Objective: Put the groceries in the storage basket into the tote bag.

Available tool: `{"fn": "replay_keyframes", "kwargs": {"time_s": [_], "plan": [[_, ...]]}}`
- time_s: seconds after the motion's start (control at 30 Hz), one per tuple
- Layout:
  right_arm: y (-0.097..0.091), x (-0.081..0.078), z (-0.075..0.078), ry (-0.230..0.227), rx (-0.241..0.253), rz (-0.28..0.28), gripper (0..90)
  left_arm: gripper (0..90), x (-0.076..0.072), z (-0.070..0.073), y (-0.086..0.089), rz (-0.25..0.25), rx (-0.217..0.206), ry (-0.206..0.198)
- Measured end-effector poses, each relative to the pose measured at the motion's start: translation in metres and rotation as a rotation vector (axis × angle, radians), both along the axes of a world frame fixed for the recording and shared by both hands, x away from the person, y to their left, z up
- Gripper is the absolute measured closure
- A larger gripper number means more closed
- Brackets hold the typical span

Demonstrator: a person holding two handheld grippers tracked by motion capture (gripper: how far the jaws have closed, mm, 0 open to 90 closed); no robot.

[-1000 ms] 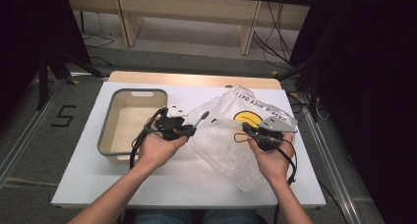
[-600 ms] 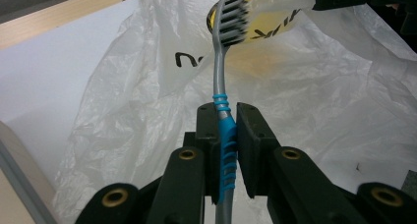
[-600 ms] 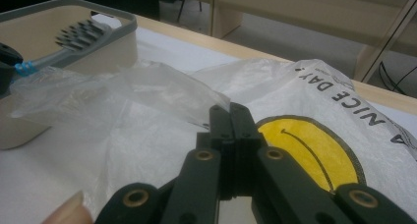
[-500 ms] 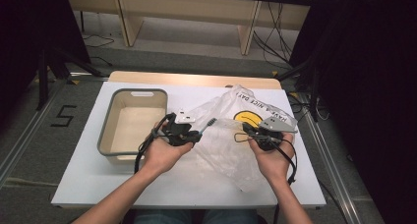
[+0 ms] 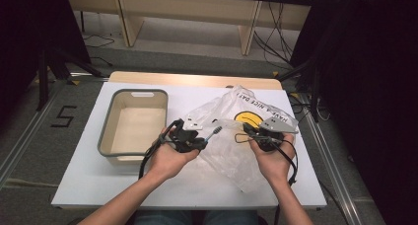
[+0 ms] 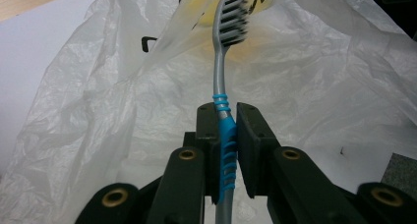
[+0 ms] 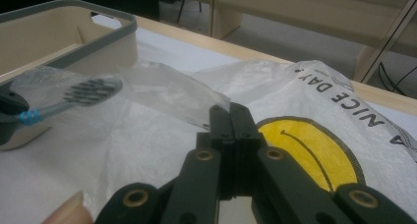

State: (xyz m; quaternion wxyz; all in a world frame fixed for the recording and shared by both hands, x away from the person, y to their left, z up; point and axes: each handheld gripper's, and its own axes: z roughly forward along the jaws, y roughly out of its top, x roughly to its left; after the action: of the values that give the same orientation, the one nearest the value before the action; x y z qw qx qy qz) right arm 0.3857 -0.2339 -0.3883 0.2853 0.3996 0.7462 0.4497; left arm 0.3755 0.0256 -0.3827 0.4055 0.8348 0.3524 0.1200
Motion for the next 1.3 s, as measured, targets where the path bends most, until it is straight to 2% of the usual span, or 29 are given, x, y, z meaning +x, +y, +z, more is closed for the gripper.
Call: {"fn": "replay_keyframes", "kwargs": {"time_s": [0.43,0.8,0.83,1.1,1.2,1.23,1.3], "plan": [[0.000,0.000,0.001,-0.004,0.005,0.002,90.0,80.0,0.004,-0.013,-0.013,-0.011,0.036,0.023],[0.002,-0.001,0.002,-0.010,0.004,0.010,90.0,79.9,0.012,-0.020,-0.028,-0.015,0.060,0.025],[0.002,-0.001,0.002,-0.010,0.005,0.011,90.0,80.0,0.014,-0.021,-0.031,-0.019,0.071,0.021],[0.003,-0.002,0.003,-0.007,0.008,0.016,90.0,79.9,0.023,-0.030,-0.042,-0.017,0.070,0.009],[0.004,-0.002,0.002,-0.006,0.009,0.018,90.0,79.9,0.027,-0.034,-0.047,-0.021,0.088,0.004],[0.004,-0.002,0.002,-0.006,0.006,0.020,90.0,79.9,0.029,-0.037,-0.050,-0.024,0.094,-0.016],[0.004,-0.002,0.002,-0.004,0.007,0.020,90.0,79.9,0.030,-0.039,-0.053,-0.023,0.095,-0.018]]}}
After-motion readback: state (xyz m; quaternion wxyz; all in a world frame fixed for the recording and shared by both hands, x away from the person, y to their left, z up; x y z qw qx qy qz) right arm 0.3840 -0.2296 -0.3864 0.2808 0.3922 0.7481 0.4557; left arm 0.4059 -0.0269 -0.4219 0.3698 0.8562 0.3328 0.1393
